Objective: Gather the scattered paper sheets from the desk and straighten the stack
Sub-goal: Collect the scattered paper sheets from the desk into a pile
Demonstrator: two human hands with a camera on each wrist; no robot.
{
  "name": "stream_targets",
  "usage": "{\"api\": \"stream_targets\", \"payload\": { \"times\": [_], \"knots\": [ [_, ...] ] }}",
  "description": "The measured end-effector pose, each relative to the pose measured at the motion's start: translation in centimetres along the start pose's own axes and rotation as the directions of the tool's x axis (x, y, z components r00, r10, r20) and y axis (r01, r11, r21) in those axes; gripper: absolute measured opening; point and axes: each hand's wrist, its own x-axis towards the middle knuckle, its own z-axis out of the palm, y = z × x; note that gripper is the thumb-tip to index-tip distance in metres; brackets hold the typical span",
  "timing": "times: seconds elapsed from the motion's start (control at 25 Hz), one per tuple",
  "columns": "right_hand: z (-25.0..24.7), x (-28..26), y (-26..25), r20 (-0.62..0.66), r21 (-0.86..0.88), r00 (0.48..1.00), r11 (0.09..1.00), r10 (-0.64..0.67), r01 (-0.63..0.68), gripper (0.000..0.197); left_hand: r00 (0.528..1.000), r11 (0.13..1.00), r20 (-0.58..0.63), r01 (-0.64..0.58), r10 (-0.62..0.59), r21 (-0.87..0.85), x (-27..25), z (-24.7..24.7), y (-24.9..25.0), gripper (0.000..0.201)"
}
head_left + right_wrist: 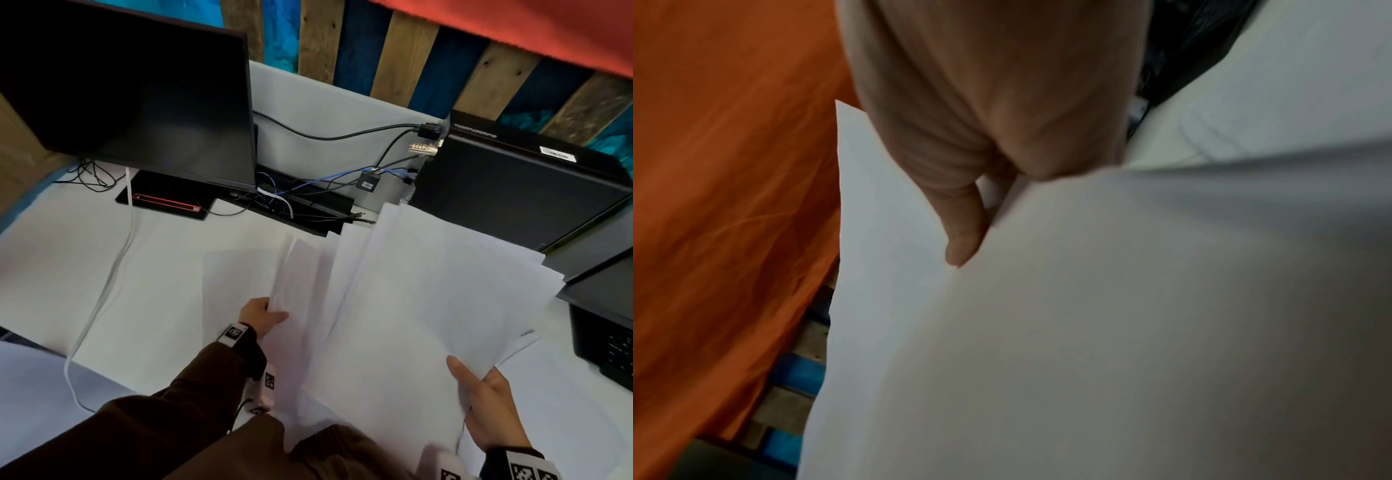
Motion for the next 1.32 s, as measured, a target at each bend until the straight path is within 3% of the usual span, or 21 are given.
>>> {"api": "stream_targets", "payload": {
  "times": [0.08, 0.16, 0.32, 0.44, 0.56, 0.64, 0.68, 0.76, 0.84, 0.92, 1.08, 1.12, 1.2, 1.28, 1.32],
  "knots": [
    [1.5, 0.3, -1.0, 0.073, 0.007, 0.997, 0.999, 0.035, -0.036, 0.028, 0.985, 0.94, 0.131, -0.062, 0.113, -0.337, -2.1, -0.8, 0.4, 0.03],
    [4.1, 1.0, -2.0, 0.147, 0.012, 0.988, 0.999, 0.05, -0.052, 0.029, 0.955, 0.858, 0.18, -0.117, 0.235, -0.499, -4.5, -2.4, 1.2, 0.028],
    [11.4, 2.3, -2.3, 0.227, 0.037, 0.974, 0.999, 0.008, -0.017, 0.059, 0.902, 0.749, 0.213, -0.16, 0.376, -0.643, -8.8, -6.8, 1.8, 0.068],
    [17.2, 2.3, -1.0, 0.349, 0.014, 0.937, 1.0, -0.009, 0.004, 0.04, 0.943, 0.708, 0.135, -0.129, 0.305, -0.694, -10.5, -10.1, -0.2, 0.08],
    [22.3, 1.1, 1.0, 0.52, -0.054, 0.852, 0.993, -0.058, 0.1, 0.052, 0.976, 0.615, 0.111, -0.027, 0.186, -0.788, -11.9, -13.1, -3.7, 0.058],
    [24.6, 0.2, 2.3, 0.564, -0.133, 0.824, 0.979, -0.054, 0.155, 0.055, 0.986, 0.512, 0.126, 0.053, 0.109, -0.857, -13.4, -14.3, -6.2, 0.059],
    [25.5, -0.2, 3.0, 0.588, -0.168, 0.808, 0.97, -0.047, 0.179, 0.055, 0.989, 0.501, 0.126, 0.07, 0.08, -0.863, -14.1, -14.7, -7.3, 0.06],
    [26.9, -1.1, 4.1, 0.635, -0.231, 0.772, 0.948, -0.023, 0.219, 0.055, 0.994, 0.563, 0.111, 0.096, -0.007, -0.821, -14.8, -14.4, -9.5, 0.052],
    [27.8, -1.7, 5.3, 0.657, -0.275, 0.754, 0.932, 0.002, 0.237, 0.058, 0.995, 0.643, 0.017, 0.079, -0.102, -0.762, -15.0, -13.8, -11.3, 0.034],
    [28.4, -1.9, 6.8, 0.64, -0.331, 0.768, 0.911, 0.026, 0.245, 0.056, 0.987, 0.688, -0.08, 0.038, -0.138, -0.725, -15.3, -13.3, -12.3, 0.022],
    [26.8, -1.0, 9.0, 0.587, -0.455, 0.807, 0.847, 0.054, 0.274, 0.036, 0.965, 0.709, -0.206, -0.029, -0.164, -0.704, -15.3, -13.0, -13.2, 0.025],
    [25.5, -0.1, 9.3, 0.52, -0.495, 0.854, 0.821, 0.018, 0.284, 0.031, 0.959, 0.691, -0.223, -0.041, -0.177, -0.722, -15.1, -13.1, -13.3, 0.027],
    [21.8, 2.4, 9.6, 0.255, -0.615, 0.96, 0.747, -0.116, 0.253, 0.026, 0.943, 0.66, -0.251, -0.047, -0.219, -0.75, -14.7, -13.4, -13.6, 0.031],
    [18.9, 4.2, 9.6, 0.029, -0.687, 0.987, 0.714, -0.159, 0.135, 0.036, 0.927, 0.649, -0.27, -0.039, -0.26, -0.76, -14.4, -13.9, -14.2, 0.027],
    [18.6, 4.7, 9.7, -0.013, -0.718, 0.995, 0.693, -0.101, 0.061, 0.048, 0.92, 0.649, -0.277, -0.033, -0.277, -0.76, -14.2, -14.2, -14.6, 0.029]
  ]
}}
